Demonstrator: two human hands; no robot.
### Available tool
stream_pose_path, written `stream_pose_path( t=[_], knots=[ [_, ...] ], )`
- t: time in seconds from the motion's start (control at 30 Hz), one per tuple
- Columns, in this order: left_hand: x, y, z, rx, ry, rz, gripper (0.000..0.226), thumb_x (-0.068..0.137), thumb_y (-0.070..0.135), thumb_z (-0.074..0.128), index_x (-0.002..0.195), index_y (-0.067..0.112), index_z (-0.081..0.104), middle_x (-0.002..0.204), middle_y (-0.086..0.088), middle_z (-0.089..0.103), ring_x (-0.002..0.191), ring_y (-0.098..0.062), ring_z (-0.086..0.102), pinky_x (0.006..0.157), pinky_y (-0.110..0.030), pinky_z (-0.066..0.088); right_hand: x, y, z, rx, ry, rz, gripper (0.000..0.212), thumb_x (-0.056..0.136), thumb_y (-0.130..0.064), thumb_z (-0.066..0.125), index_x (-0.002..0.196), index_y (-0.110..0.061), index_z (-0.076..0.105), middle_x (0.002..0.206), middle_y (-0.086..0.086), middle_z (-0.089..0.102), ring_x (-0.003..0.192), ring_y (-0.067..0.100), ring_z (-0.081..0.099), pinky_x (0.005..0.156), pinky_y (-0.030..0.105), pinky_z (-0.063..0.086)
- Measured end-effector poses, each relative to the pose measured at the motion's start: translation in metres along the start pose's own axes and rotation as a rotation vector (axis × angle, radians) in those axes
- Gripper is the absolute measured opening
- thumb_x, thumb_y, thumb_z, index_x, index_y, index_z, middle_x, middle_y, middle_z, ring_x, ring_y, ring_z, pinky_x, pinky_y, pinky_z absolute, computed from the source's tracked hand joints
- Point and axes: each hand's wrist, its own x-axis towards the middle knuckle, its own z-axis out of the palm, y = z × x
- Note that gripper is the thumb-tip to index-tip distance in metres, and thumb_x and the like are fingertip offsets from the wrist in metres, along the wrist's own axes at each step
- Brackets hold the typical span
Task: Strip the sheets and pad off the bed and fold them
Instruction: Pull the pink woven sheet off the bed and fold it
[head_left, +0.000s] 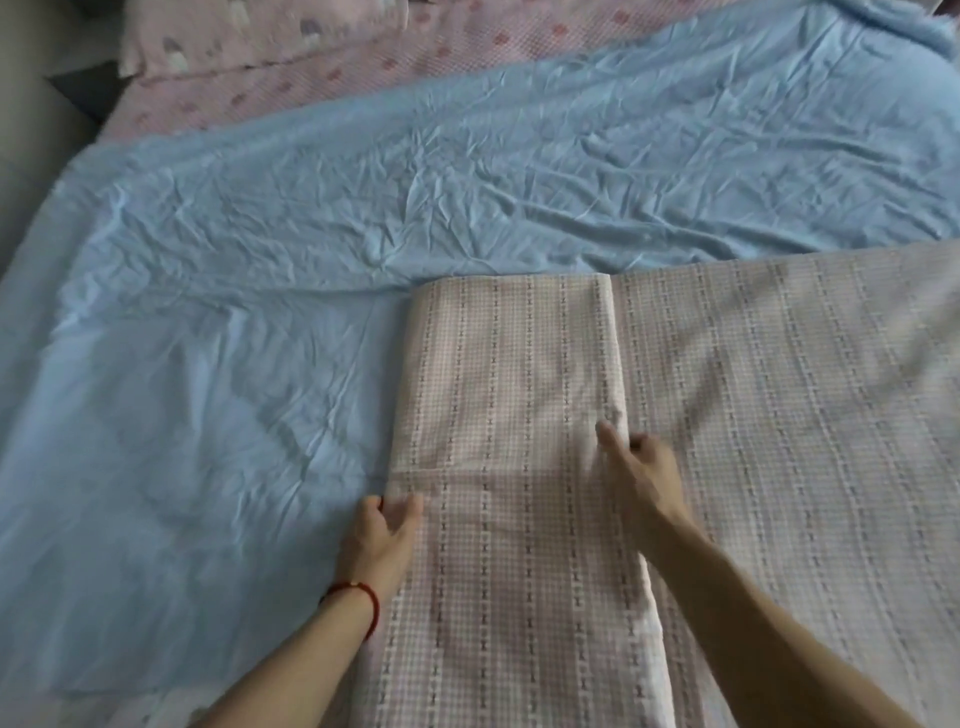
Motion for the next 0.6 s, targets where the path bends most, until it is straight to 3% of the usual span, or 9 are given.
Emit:
stream_pose_path(
  t=[0.07,0.17,0.27,0.33,0.4,0.47,0.5,0.6],
  knots=[
    [0.030,0.030,-0.003,-0.073,0.024,0.026,0.052,0.097,0.056,0.050,0.113,0.007,0.061,0.113,-0.017,0.069,0.108,-0.034,0.064,0.094,-0.040,0.051,0.033,-0.030,0.010,0.124,0.016,0.034,0.036,0.093,-0.035,0.068,0.083,-0.001,0.066,0.066,0.010,0.066,0.051,0.018,0.059,0.044,0.030,0.052],
    [0.073,0.067,-0.011,-0.131,0.075,0.042,0.053,0.096,0.054,0.054,0.112,0.006,0.067,0.113,-0.018,0.071,0.107,-0.035,0.066,0.093,-0.040,0.053,0.053,-0.056,0.025,-0.076,0.146,-0.112,0.025,0.087,-0.032,0.064,0.084,-0.007,0.065,0.079,0.010,0.071,0.072,0.029,0.068,0.062,0.041,0.056],
    [0.104,0.098,-0.013,-0.094,0.132,0.080,0.051,0.095,0.052,0.056,0.120,0.007,0.057,0.122,-0.016,0.067,0.113,-0.036,0.062,0.095,-0.038,0.049,0.051,-0.057,0.036,-0.179,0.277,-0.219,0.028,0.090,-0.027,0.057,0.111,-0.009,0.060,0.099,0.007,0.065,0.091,0.030,0.061,0.073,0.036,0.044],
    [0.114,0.117,-0.011,-0.028,0.157,0.164,0.054,0.097,0.048,0.054,0.134,0.009,0.043,0.131,-0.021,0.058,0.118,-0.040,0.058,0.097,-0.042,0.045,0.058,-0.056,0.045,-0.372,0.376,-0.421,0.050,0.092,-0.025,0.056,0.139,-0.015,0.045,0.133,0.010,0.054,0.113,0.026,0.051,0.093,0.041,0.042],
    [0.125,0.135,-0.008,0.097,0.181,0.292,0.064,0.099,0.046,0.050,0.153,0.024,0.025,0.143,-0.026,0.043,0.123,-0.043,0.051,0.101,-0.047,0.043,0.081,-0.064,0.059,-0.643,0.304,-0.607,0.068,0.094,-0.035,0.053,0.155,-0.024,0.025,0.163,0.008,0.023,0.143,0.028,0.028,0.117,0.045,0.026],
    [0.146,0.146,-0.001,0.392,0.260,0.536,0.064,0.101,0.048,0.040,0.158,0.040,0.011,0.160,-0.019,0.019,0.138,-0.038,0.033,0.110,-0.053,0.035,0.110,-0.063,0.073,-0.897,0.162,-0.576,0.075,0.097,-0.050,0.037,0.162,-0.029,0.006,0.170,0.003,-0.009,0.156,0.027,-0.006,0.126,0.052,-0.001],
    [0.160,0.148,0.004,0.518,0.264,0.653,0.062,0.102,0.049,0.032,0.158,0.042,0.008,0.166,-0.010,0.009,0.147,-0.033,0.021,0.115,-0.056,0.027,0.123,-0.057,0.078,-0.969,0.143,-0.558,0.075,0.098,-0.054,0.029,0.162,-0.029,0.001,0.170,0.003,-0.014,0.156,0.027,-0.015,0.125,0.055,-0.006],
    [0.188,0.140,0.022,0.645,0.268,0.755,0.067,0.096,0.049,0.020,0.161,0.036,0.008,0.170,0.000,0.004,0.155,-0.030,0.007,0.121,-0.059,0.011,0.138,-0.037,0.081,-1.029,0.240,-0.601,0.075,0.097,-0.054,0.025,0.163,-0.026,0.004,0.171,0.006,-0.009,0.156,0.030,-0.014,0.125,0.056,-0.005]
  ],
)
